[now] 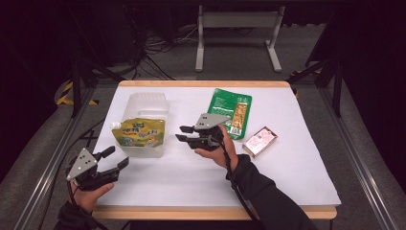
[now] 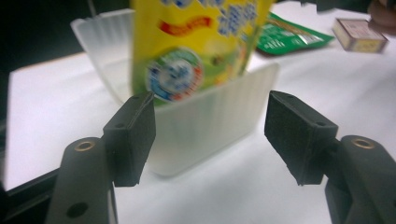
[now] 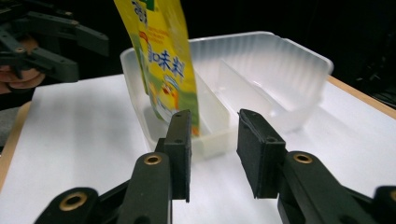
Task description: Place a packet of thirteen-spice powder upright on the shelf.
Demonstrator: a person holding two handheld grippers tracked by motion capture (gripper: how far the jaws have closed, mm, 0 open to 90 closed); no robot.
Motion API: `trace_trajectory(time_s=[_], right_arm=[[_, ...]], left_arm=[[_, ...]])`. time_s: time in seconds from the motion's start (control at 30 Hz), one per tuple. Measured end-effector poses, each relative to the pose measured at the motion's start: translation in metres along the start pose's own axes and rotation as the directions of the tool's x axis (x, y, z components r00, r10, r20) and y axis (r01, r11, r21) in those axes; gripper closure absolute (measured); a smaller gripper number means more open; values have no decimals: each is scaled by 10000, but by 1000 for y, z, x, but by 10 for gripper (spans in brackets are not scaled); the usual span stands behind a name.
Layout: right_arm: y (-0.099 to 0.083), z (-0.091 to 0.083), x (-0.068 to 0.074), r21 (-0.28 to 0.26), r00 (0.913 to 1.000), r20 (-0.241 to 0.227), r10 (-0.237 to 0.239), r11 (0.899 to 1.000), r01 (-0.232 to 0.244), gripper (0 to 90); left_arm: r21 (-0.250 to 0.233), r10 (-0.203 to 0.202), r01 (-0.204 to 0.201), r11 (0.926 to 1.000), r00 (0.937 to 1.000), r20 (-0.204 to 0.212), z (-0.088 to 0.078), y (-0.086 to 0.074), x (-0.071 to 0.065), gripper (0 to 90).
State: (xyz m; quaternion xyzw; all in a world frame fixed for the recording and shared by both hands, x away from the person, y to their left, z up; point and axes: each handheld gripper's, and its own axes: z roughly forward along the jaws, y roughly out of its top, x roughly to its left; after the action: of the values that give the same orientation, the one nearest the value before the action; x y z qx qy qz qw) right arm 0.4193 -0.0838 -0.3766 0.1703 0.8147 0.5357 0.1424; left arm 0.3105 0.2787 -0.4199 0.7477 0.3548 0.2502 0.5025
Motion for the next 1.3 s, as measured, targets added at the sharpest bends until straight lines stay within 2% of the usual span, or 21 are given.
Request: trace_trajectory(time_s=[0.07,0.17,0.3,0.37,0.47,0.5,0.53,0.57,0.6,0.7,0.77,0.8,0.83,0.87,0.93,1.03,1.1,1.17,1.23,1.3], right_arm=[[-4,-14,-2,72,9999,137,8,10000,-9,660],[-9,-42,-7,128,9990,433,-127,9998,122,658],[-17,-75,-14,200,9957,908,-167,9997,149,658],[-22,-92,-19,343,9929,1182,-101,9994,61,657],[-29,-116,-27,492,9848,1737,-54,9988,-32,649],[-32,-123,-31,536,9825,1861,71,9984,-174,650],[-35,-131,-35,601,9792,2018,194,9977,-322,652],[-38,-137,-38,639,9755,2185,254,9971,-403,648],[-38,-137,-38,639,9755,2185,254,9971,-403,648],[-47,-151,-47,688,9650,2498,800,9926,-1001,602],[-52,-153,-53,892,9599,2578,1105,9865,-1375,595],[-57,-152,-57,1104,9564,2669,1181,9822,-1521,561],[-57,-152,-57,1104,9564,2669,1181,9822,-1521,561],[-60,-151,-60,1220,9543,2696,1287,9785,-1664,558],[-67,-151,-66,1404,9465,2875,1466,9711,-1931,554],[-74,-154,-72,1600,9374,3093,1597,9630,-2169,527],[-77,-160,-73,1760,9275,3412,1529,9589,-2228,506],[-81,-168,-76,1664,9199,3524,1722,9557,-2427,481],[-86,-176,-81,1533,9069,3739,1943,9514,-2670,459],[-91,-183,-85,1399,8987,3776,2231,9456,-2936,414]], left_arm=[[227,208,-211,9995,9997,135,-1,-2,-6,327],[295,347,-362,9989,9981,516,-2,-4,-14,325],[409,539,-594,9974,9908,1242,6,-1,-27,365],[570,614,-716,9958,9844,1646,13,0,-36,375],[917,928,-1146,9892,9724,2142,25,1,-49,377],[917,928,-1146,9892,9724,2142,25,1,-49,381],[1003,1081,-1367,9855,9623,2495,33,3,-58,392],[1037,1170,-1487,9834,9576,2634,36,5,-61,394],[1037,1170,-1487,9834,9576,2634,36,5,-61,397],[1082,1181,-1576,9816,9449,3052,47,8,-70,405],[1069,1140,-1553,9821,9408,3192,52,9,-74,407],[994,1178,-1611,9819,9310,3456,57,12,-78,413],[994,1178,-1611,9819,9310,3456,57,12,-78,412],[988,1154,-1608,9820,9260,3595,60,13,-80,412],[996,1037,-1518,9834,9198,3785,66,15,-83,412],[1091,1122,-1680,9797,9114,3960,75,16,-88,410],[1181,1230,-1838,9758,9089,3984,79,16,-91,406],[1238,1258,-1913,9737,9041,4083,80,16,-92,400],[1281,1263,-1941,9726,9034,4098,81,16,-92,396],[1249,1286,-1952,9728,9029,4101,82,17,-92,394]])
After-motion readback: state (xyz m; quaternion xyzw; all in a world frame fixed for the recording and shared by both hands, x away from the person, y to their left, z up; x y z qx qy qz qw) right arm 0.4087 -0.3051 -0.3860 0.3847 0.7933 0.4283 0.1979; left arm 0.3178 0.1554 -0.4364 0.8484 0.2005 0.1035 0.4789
